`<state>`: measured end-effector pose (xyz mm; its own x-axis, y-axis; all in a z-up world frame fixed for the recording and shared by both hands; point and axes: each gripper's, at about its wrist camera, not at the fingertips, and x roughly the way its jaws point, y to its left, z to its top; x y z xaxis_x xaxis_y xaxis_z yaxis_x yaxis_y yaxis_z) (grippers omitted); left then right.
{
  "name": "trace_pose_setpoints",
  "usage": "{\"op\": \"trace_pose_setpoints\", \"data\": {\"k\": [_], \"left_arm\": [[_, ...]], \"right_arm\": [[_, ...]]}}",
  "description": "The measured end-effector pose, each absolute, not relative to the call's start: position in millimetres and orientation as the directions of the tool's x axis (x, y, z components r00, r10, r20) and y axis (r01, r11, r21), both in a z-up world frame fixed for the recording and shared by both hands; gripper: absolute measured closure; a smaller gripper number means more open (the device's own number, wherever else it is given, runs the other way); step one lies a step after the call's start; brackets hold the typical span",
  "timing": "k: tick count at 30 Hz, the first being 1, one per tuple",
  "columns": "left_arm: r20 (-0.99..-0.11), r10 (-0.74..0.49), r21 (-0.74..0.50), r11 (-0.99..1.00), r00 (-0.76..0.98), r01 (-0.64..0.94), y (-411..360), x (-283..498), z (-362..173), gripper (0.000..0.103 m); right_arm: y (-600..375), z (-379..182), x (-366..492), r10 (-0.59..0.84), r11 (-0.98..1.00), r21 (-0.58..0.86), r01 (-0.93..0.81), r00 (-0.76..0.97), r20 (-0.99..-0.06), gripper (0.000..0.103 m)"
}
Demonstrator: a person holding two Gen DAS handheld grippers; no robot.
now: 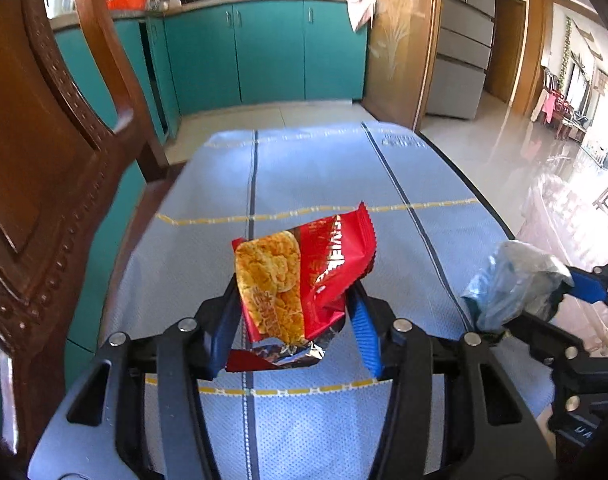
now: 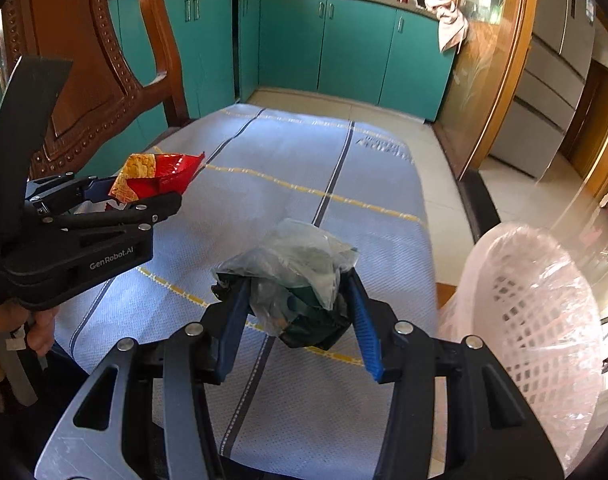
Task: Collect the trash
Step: 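Close the left gripper on the red wrapper while the right gripper grasps the clear plastic bag, then carry the wrapper and bag over the wastebasket and open both grippers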
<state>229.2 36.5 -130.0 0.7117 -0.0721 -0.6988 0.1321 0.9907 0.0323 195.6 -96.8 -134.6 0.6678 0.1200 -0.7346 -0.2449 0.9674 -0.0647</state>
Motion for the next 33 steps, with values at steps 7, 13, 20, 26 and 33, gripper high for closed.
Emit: {"op": "trace_pose_setpoints", "data": {"k": [7,13,20,26,33], "left_arm": [[-0.65,-0.04,0.071,0.991,0.759,0.113,34.2,219.6,-120.1,0.054],[-0.599,-0.011,0.097,0.992,0.801,0.086,32.1,209.6,-109.7,0.054],[-0.557,0.013,0.112,0.992,0.83,0.06,27.3,190.7,-91.9,0.056],[-0.545,-0.039,0.101,0.989,0.837,0.112,2.9,164.0,-74.7,0.056],[-0.525,-0.109,0.101,0.977,0.844,0.189,-33.0,152.5,-57.1,0.056]], "right_arm": [[-105.5,-124.9,189.0,0.113,0.973,-0.062,-0.224,0.688,-0.717,0.054],[-110.5,-120.0,184.1,0.114,0.976,-0.051,-0.211,0.698,-0.707,0.054],[-127.7,-105.7,172.7,0.135,0.982,-0.008,-0.189,0.727,-0.673,0.054],[-149.4,-85.9,162.4,0.144,0.986,0.03,-0.161,0.764,-0.629,0.054],[-196.2,-66.7,143.0,0.104,0.995,0.064,-0.083,0.806,-0.582,0.054]]}}
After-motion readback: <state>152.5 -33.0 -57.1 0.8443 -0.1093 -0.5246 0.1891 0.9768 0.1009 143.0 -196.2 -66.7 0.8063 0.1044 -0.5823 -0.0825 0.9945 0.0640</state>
